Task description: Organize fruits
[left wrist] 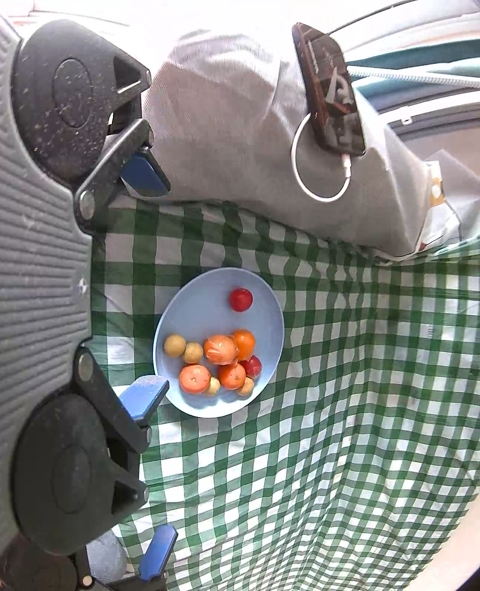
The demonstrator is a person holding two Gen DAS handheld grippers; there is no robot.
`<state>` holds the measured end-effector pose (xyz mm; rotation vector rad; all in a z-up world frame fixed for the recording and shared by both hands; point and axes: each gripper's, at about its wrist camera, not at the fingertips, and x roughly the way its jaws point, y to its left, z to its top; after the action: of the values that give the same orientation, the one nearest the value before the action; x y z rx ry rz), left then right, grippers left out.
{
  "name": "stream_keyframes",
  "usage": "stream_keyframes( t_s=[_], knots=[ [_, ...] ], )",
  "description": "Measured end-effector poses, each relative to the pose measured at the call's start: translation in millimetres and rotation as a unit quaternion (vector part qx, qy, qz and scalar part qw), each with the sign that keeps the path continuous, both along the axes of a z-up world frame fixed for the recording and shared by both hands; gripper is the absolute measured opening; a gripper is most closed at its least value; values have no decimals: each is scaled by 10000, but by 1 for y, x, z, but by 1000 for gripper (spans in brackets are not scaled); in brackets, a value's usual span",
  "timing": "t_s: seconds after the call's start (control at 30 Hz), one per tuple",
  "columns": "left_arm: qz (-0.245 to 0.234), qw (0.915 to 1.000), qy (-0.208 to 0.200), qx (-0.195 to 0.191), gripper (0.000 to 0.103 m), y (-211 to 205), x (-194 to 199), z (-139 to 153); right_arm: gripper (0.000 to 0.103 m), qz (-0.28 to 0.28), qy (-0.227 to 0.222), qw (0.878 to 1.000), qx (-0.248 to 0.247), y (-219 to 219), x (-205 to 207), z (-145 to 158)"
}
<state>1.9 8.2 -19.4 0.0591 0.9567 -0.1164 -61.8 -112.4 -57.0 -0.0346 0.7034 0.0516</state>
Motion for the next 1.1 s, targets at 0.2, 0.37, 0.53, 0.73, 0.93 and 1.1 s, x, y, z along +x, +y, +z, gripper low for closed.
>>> stream_keyframes(
  t_s=[0.2, 0.37, 0.53, 0.73, 0.93, 1.1],
  knots=[
    [0, 9997, -167, 188, 103, -3, -17, 12, 102, -67, -220, 9997, -43, 1, -21, 8],
    [-15, 9992, -178, 345, 103, -6, -26, 14, 102, -81, -279, 9996, -23, 2, -29, 10],
    [-32, 9991, -201, 384, 103, -6, -28, 14, 102, -101, -334, 9994, -11, 0, -32, 12],
    [-26, 9989, -196, 416, 103, -7, -29, 15, 102, -111, -348, 9993, 7, 0, -33, 12],
    [-7, 9988, -171, 461, 103, -6, -27, 15, 102, -134, -358, 9993, 11, -1, -32, 12],
    [-19, 9987, -150, 481, 103, -6, -27, 14, 102, -116, -365, 9993, 6, 0, -31, 12]
  ],
)
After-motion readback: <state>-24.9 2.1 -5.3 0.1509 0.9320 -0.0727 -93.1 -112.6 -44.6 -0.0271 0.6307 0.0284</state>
